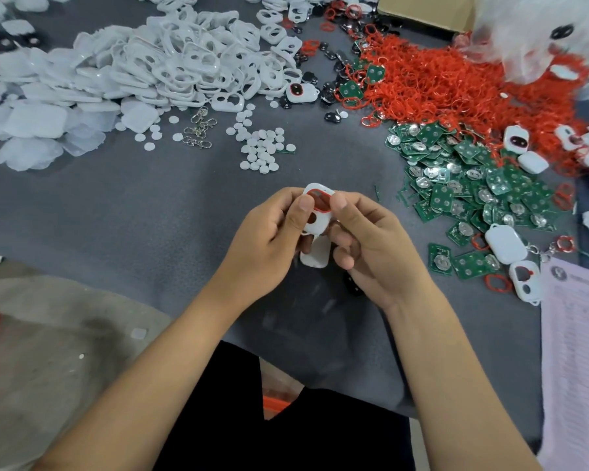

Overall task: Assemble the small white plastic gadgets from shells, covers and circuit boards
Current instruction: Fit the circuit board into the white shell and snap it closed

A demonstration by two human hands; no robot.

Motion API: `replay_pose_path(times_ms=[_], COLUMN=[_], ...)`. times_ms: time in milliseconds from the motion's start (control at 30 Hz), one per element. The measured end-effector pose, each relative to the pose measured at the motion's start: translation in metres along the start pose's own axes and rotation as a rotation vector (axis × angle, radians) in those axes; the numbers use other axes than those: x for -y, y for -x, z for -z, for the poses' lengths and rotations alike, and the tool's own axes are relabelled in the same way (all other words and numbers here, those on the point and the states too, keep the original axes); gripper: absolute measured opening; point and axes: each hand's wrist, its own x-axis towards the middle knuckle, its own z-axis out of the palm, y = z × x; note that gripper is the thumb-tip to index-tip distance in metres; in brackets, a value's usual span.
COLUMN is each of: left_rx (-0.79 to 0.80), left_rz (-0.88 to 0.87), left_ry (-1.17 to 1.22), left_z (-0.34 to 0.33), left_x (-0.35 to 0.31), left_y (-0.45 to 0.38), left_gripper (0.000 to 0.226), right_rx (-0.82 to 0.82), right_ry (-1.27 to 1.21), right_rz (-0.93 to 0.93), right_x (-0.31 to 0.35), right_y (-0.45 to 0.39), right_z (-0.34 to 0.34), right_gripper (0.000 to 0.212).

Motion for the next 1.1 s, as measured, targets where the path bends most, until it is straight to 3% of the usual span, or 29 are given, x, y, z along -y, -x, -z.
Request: replay_pose_path(times_ms=[267, 567, 733, 867, 1000, 1100], left_rx=[0.069, 0.049, 0.045, 0.036, 0.025, 0.0], left_rz=[0.0, 0.042, 0.043, 0.013, 0.015, 0.011], left_ry=[0.005, -0.105, -0.131, -0.161, -0.078, 0.031], left_z=[0.002, 0.003, 0.004, 0.003, 0.002, 0.0], left_x=[-0.001, 0.001, 0.002, 0.002, -0.002, -0.005], left_y=[0.0, 0.002, 0.002, 0.001, 0.001, 0.0], left_gripper=[0.011, 0.024, 0.022, 0.026, 0.017, 0.019], right_rx=[0.037, 0.071, 0.034, -0.004, -0.078, -0.222], right_ry=[0.064, 0.118, 0.145, 0.192, 0.296, 0.539], right_rz=[0.01, 0.074, 0.089, 0.112, 0.228, 0.447], right_x=[0.003, 0.0, -0.004, -0.005, -0.005, -0.003], right_y=[0.0, -0.001, -0.004, -0.002, 0.0, 0.002], right_z=[-0.003, 0.0, 0.002, 0.004, 0.003, 0.007], right_gripper=[0.025, 0.032, 0.015, 0.013, 0.009, 0.011])
